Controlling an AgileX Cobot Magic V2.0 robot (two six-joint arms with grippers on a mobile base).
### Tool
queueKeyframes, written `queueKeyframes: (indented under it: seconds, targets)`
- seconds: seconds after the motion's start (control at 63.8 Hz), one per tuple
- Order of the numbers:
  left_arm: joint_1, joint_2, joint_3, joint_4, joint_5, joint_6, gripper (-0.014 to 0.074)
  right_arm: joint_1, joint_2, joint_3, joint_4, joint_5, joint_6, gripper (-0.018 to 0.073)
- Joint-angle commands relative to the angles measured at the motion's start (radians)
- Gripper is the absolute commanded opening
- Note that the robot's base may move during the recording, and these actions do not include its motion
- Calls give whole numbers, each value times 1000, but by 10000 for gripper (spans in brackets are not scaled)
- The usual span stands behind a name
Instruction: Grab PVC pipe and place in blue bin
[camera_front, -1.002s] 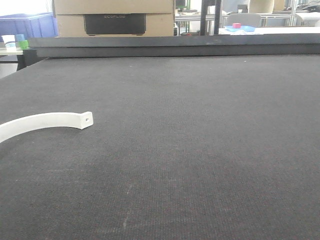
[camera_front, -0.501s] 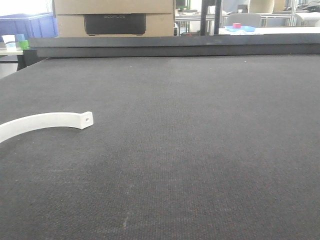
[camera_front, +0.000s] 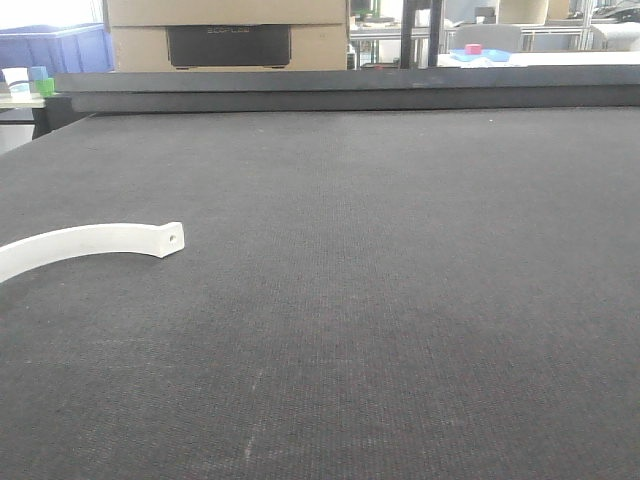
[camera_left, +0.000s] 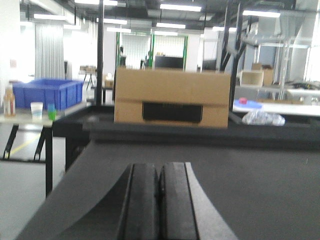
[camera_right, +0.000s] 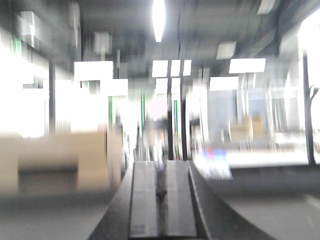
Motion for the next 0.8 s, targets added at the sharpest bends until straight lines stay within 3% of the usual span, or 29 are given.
queueKeyframes:
  seconds: [0.0,0.172,0.282,0.439,0.595,0.783]
  targets:
    - [-4,22,-130,7,77,-2,-111,2,7,-90,143,-96,1,-168]
    - [-4,158,-386,0,139,-2,-111,2,13,-338,171,193,1,-168]
    - [-4,274,-538,0,244,-2,-111,2,74,-472,171,387,1,-168]
    - [-4,461,-738,7,389,-2,-111,2,221,-644,96,732,1,-168]
    - [-11,598,-797,38,391,0,-111,2,423,-785,51,1004,-5,-168]
    - [-119,713,-791,65,429,0,-111,2,679,-896,47,1294,-19,-168]
